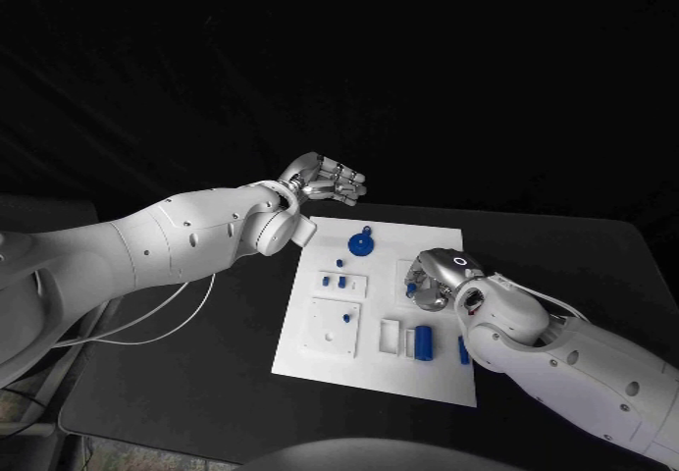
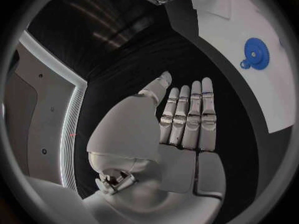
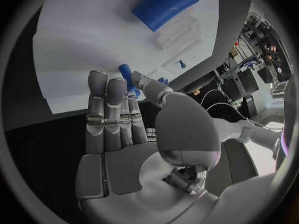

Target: Assemble the parts on the task board

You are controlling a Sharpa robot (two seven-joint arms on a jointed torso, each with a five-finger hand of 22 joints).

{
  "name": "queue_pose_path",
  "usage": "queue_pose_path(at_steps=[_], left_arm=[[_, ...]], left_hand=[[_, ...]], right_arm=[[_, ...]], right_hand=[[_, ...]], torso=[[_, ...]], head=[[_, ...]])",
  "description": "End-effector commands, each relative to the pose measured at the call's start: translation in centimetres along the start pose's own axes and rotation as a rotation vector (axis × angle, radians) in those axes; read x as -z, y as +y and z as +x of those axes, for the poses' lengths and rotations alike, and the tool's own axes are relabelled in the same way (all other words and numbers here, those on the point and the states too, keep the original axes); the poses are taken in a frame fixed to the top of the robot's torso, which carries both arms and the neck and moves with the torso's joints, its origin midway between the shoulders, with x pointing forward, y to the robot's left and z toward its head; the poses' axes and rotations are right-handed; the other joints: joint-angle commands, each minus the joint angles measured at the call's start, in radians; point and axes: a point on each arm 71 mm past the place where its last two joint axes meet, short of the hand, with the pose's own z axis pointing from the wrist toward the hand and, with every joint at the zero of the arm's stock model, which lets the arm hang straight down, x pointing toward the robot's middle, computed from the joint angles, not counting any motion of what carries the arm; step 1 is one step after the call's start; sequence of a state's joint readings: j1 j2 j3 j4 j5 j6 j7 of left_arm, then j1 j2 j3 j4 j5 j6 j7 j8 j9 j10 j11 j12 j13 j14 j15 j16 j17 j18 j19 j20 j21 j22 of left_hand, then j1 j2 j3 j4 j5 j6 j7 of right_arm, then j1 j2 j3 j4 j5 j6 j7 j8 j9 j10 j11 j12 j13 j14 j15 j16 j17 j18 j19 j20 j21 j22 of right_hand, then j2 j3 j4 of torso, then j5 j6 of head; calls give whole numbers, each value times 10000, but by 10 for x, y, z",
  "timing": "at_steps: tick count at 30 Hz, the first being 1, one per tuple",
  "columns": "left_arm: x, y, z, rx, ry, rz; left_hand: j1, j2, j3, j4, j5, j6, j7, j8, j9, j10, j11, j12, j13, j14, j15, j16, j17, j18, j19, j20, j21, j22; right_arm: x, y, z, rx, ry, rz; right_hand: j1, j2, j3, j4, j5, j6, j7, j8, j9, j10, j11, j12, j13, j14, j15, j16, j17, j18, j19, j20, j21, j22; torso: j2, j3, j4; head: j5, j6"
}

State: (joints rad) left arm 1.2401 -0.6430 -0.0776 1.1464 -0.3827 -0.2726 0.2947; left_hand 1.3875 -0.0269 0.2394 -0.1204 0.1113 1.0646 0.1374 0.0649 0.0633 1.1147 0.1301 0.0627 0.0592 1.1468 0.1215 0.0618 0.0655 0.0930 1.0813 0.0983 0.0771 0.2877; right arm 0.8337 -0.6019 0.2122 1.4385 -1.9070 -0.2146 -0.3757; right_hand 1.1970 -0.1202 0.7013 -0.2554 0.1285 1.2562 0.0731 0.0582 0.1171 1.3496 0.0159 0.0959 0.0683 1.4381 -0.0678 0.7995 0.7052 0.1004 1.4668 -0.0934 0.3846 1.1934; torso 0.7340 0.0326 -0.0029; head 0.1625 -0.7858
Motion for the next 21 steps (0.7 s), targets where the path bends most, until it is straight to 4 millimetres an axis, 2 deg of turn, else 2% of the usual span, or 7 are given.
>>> queue_pose_path(at_steps=[1,5,11,14,21], left_arm=[[0,-1,1,94,106,42],[0,0,-1,86,86,18],[0,0,-2,76,62,-10],[0,1,-2,73,56,-19],[1,2,-4,49,14,-81]], left_hand=[[-43,50,27,30,-25,66,-10,-25,-4,-39,18,-41,-10,-53,-6,-11,-1,100,-47,34,-18,8],[-43,50,27,30,-25,66,-10,-25,-4,-39,18,-41,-10,-53,-6,-11,-1,100,-47,34,-18,8],[-45,51,23,33,-24,73,-12,-25,-4,-54,25,-43,-10,-59,-3,-10,-1,100,-52,36,-19,16],[-45,51,23,33,-24,73,-12,-25,-4,-54,25,-43,-10,-59,-3,-10,-1,100,-52,36,-19,16],[-48,72,28,45,-17,70,-16,-26,-4,-60,25,-42,-10,-61,-3,-9,0,102,-52,37,-19,22]], right_arm=[[2,-2,0,0,-111,129],[4,-6,-1,-239,-105,292],[6,-11,-1,-759,-53,465],[7,-11,-2,-914,-156,429],[10,-10,-7,-1138,-354,328]], right_hand=[[-98,168,99,-73,98,96,-8,65,148,143,-37,46,224,34,-75,-51,27,133,344,-56,63,53],[-206,202,186,-187,109,101,-20,61,310,151,-48,66,308,52,-82,-65,79,134,353,-63,96,154],[-201,207,174,-194,110,106,-26,62,348,162,-55,74,329,51,-86,-66,94,133,358,-66,113,178],[-167,241,132,-193,-107,109,-26,61,382,164,-62,76,345,58,-87,-65,106,126,362,-65,108,187],[-152,241,113,-188,-164,122,-31,63,407,176,-68,81,358,63,-90,-65,114,121,369,-68,115,196]], torso=[[-2,1,3],[2,3,-4],[-5,3,-11],[-1,7,-8],[1,6,0]], head=[[-10,-4],[-5,-17],[2,-24],[3,-19],[-8,8]])
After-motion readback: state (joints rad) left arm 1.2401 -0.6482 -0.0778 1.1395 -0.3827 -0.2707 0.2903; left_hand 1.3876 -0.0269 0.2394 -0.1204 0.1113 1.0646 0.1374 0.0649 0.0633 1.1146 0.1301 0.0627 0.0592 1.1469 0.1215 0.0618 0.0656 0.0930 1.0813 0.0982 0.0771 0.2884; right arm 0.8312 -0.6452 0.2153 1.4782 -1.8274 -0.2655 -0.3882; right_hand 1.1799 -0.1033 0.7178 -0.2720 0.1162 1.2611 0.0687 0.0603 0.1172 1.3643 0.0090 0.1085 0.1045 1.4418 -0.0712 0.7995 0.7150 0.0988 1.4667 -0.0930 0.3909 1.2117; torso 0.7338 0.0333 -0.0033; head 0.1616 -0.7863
